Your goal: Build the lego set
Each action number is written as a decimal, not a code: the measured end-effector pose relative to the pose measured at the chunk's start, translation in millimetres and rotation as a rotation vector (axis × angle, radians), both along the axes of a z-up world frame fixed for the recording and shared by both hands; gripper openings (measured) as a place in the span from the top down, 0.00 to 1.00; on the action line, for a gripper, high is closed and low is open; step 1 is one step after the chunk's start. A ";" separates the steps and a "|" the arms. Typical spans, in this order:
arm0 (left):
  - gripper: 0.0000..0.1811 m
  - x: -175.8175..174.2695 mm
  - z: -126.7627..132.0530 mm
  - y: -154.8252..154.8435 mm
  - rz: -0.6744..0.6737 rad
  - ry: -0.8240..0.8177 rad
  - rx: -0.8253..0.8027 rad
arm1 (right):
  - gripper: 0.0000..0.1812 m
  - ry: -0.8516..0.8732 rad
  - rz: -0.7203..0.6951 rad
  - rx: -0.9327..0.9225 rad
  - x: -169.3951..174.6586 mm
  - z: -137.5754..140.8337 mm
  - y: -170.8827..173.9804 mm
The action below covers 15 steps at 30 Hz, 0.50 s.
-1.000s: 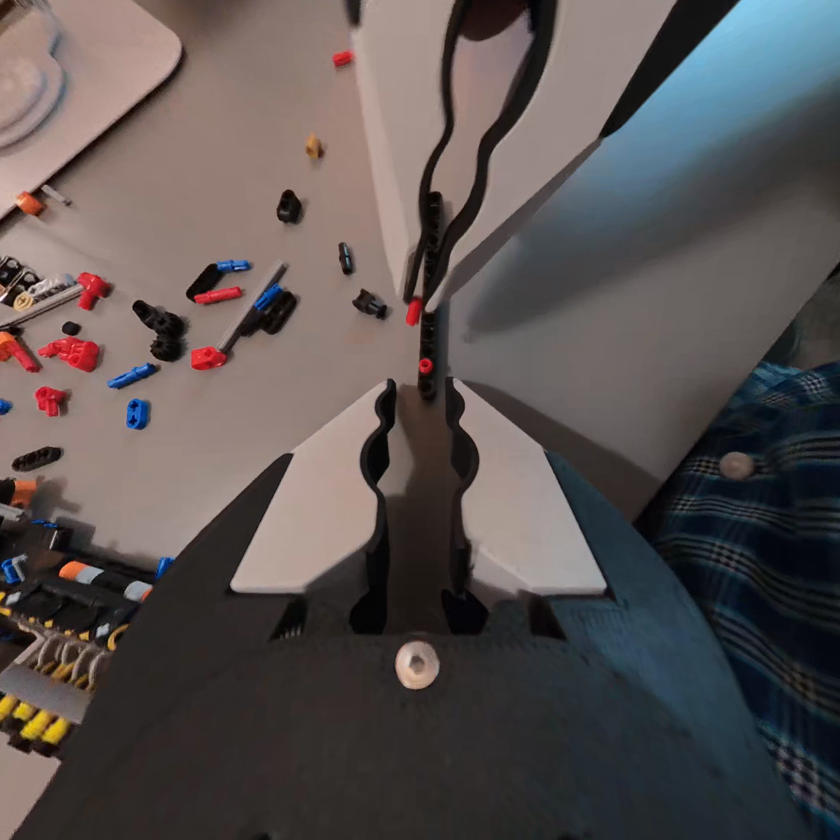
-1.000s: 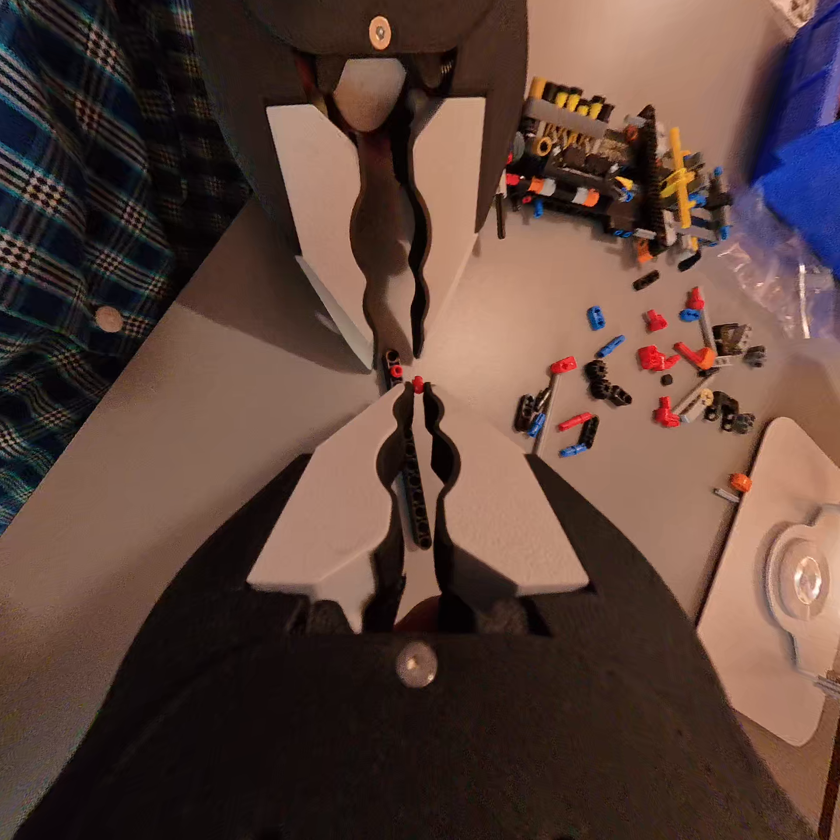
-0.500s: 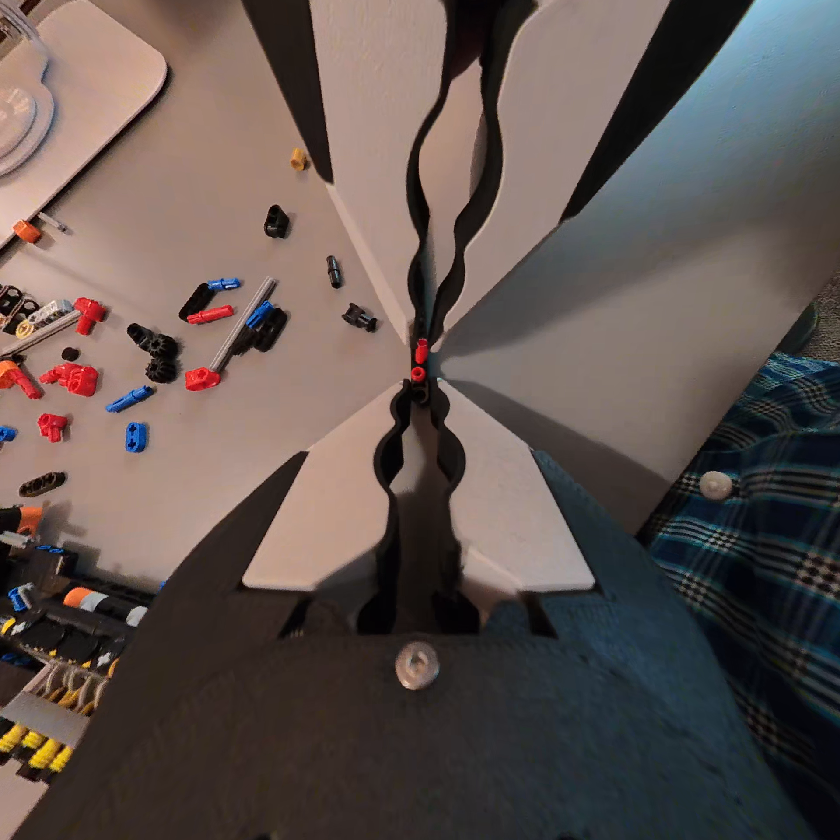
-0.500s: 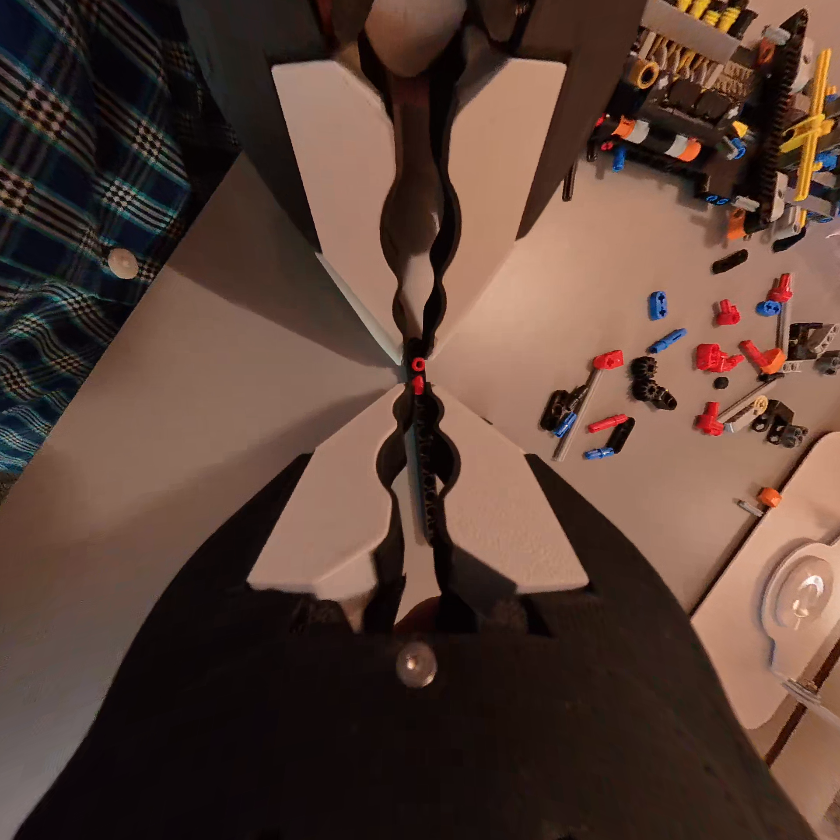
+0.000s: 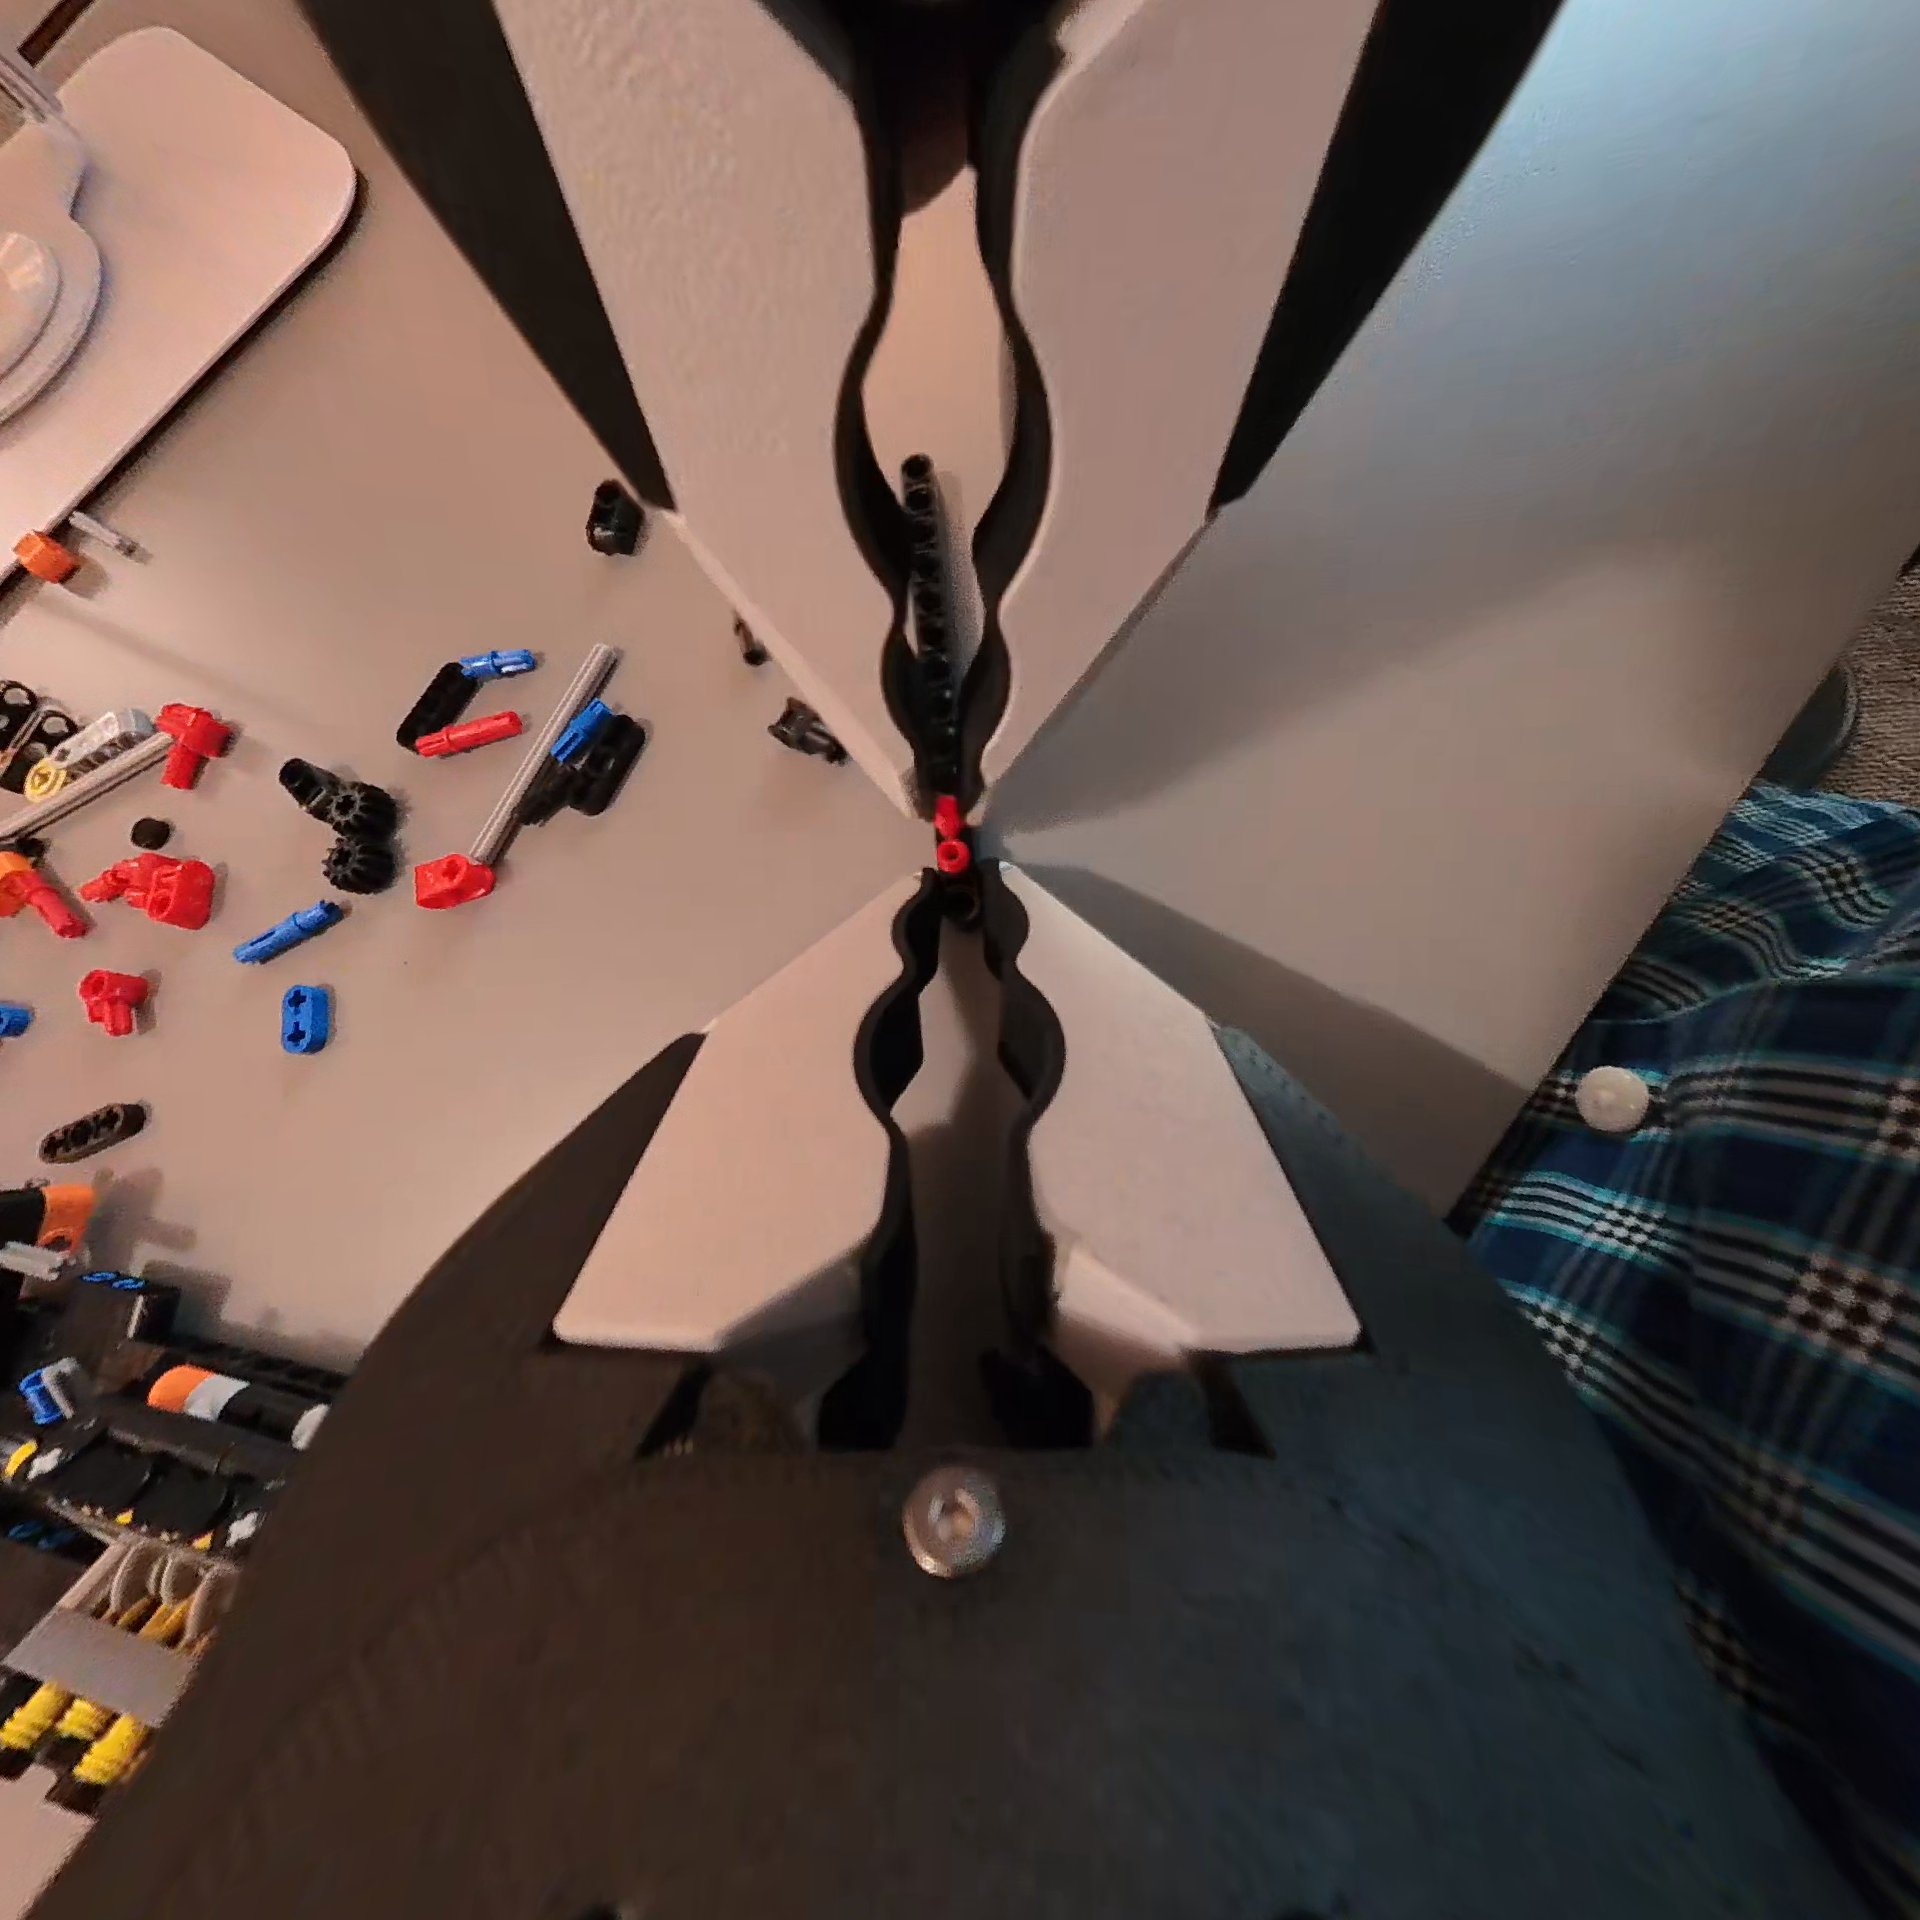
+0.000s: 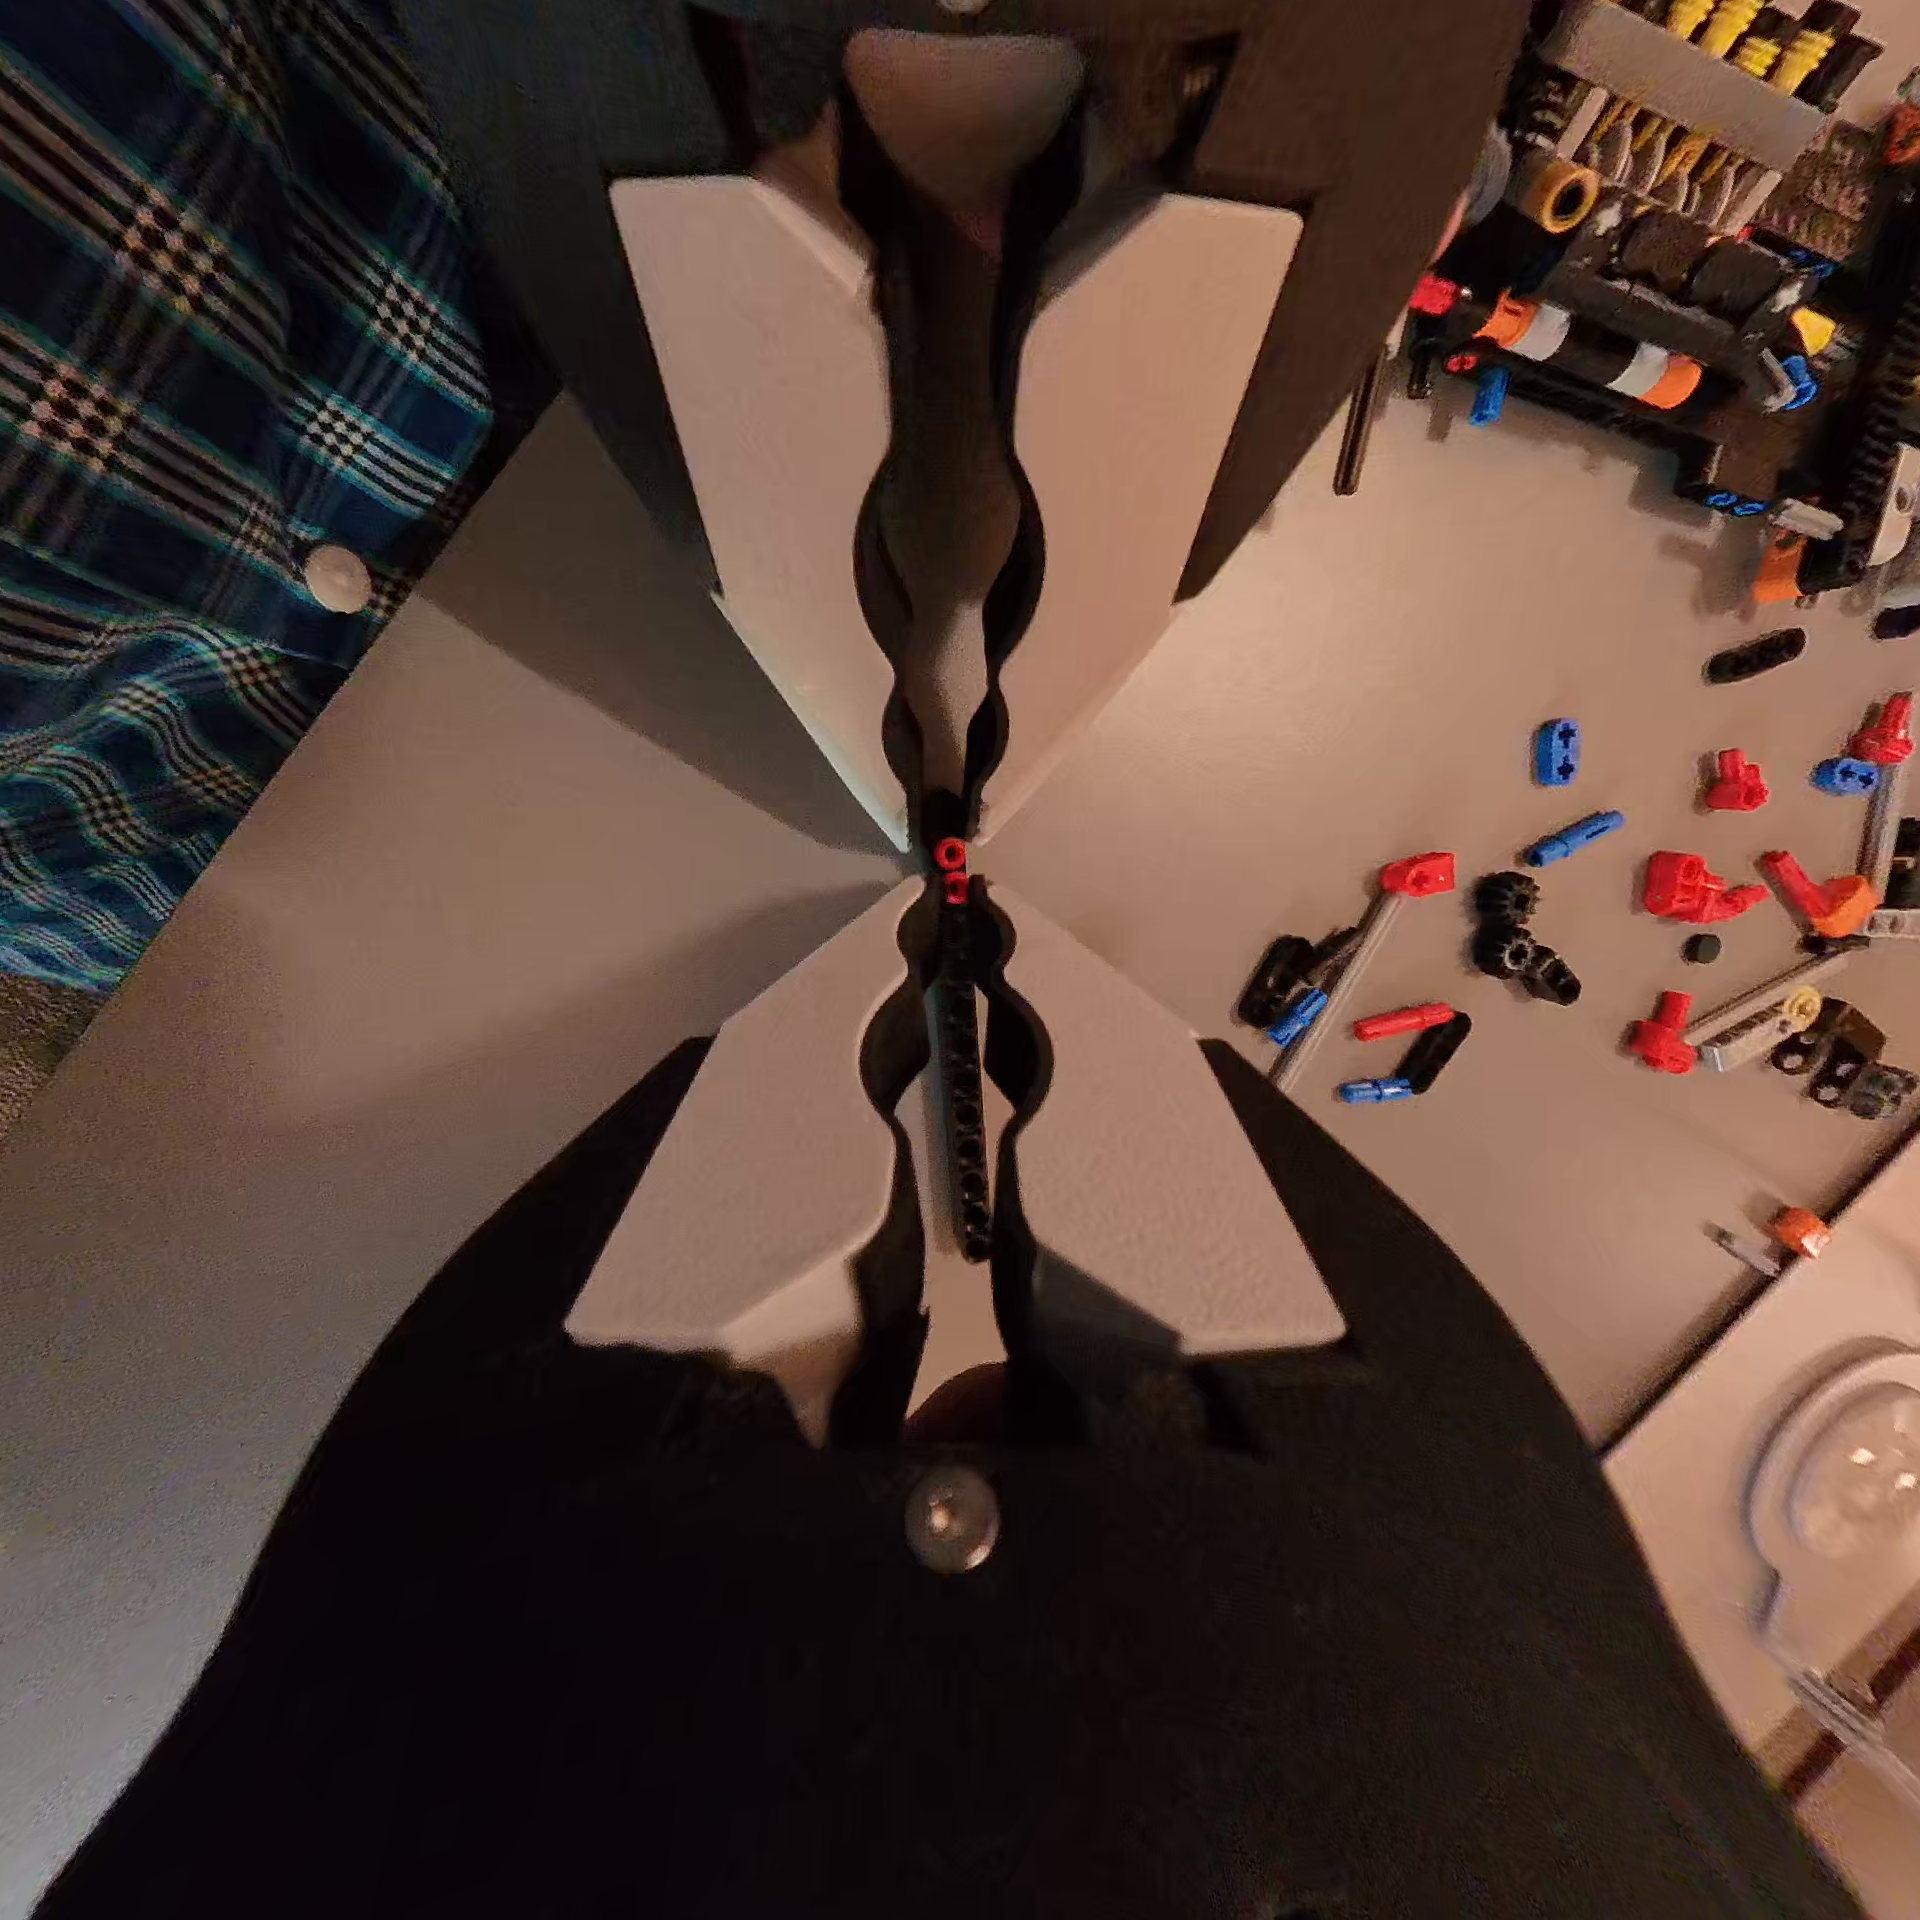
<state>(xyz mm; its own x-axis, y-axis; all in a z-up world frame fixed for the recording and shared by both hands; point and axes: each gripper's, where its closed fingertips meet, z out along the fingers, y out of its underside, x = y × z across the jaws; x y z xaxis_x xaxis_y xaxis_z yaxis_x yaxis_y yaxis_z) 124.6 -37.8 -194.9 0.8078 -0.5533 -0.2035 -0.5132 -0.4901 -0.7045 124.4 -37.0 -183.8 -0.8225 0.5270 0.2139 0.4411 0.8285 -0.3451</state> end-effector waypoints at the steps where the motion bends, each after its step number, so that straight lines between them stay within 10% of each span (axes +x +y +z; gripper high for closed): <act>1: 0.97 0.0 0.1 0.0 0.000 -0.001 -0.001 | 1.00 0.001 -0.001 -0.015 -0.5 0.1 -0.7; 15: 0.97 0.1 0.2 0.1 -0.010 0.005 0.004 | 1.00 0.039 -0.060 -0.239 0.1 -0.1 0.1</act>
